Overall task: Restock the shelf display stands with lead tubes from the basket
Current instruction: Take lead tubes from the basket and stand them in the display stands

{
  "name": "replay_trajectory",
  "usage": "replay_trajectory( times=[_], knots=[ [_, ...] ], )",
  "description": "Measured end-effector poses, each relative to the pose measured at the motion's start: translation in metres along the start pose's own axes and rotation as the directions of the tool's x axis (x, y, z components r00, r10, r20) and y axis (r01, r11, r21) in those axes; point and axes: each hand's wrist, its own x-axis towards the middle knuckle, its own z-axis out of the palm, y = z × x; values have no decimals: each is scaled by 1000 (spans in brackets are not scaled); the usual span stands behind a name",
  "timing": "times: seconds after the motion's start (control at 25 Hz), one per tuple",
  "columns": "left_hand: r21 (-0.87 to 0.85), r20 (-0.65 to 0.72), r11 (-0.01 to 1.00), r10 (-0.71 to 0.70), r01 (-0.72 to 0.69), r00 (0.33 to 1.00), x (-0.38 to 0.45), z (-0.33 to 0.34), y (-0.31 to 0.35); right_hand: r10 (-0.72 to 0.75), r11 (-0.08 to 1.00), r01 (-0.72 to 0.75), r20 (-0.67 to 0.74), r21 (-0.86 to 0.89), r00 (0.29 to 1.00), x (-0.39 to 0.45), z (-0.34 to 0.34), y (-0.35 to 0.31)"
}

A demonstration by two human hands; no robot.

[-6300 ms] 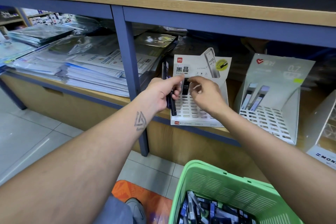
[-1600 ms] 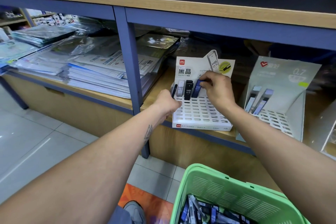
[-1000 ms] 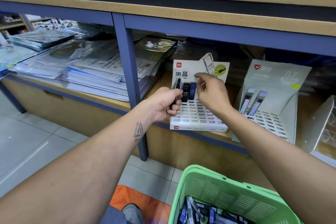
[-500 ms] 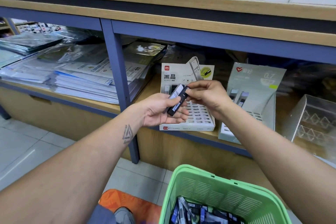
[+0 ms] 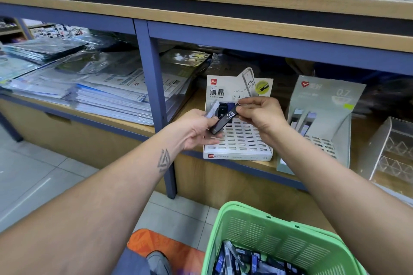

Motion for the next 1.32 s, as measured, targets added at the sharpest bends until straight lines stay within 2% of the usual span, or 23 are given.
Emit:
replay_trajectory(
  times=[0.08,0.16,0.28,0.4,0.6,0.76,0.96,1.08,1.2,1.32],
  knots=[
    [166,-200,985,83,-50,976,4,-4,-1,-100,986,92,-52,-141,994,6,0,5],
    [314,-350,948,165,-51,922,11,-8,-4,-197,938,169,-63,-304,978,9,3,6],
    [406,-422,913,215,-29,881,19,-9,-8,-330,825,276,-23,-494,944,12,11,2],
    [450,-448,893,220,6,866,20,-9,-9,-414,731,361,45,-579,909,17,18,1],
    [460,-448,885,165,68,879,20,-10,-17,-450,626,425,142,-654,882,19,25,6],
    [442,-439,895,161,57,884,21,-7,-16,-438,648,422,143,-634,887,19,25,8],
    [427,-431,903,161,43,888,19,-5,-15,-379,653,424,214,-627,901,21,26,7],
    [419,-423,907,164,32,891,19,-5,-15,-372,597,414,221,-687,902,20,26,14],
    [431,-414,902,168,31,895,18,-5,-16,-425,505,465,259,-728,867,20,25,20],
    [392,-412,919,150,26,899,19,-11,-16,-401,471,450,270,-759,875,17,23,19]
  ],
)
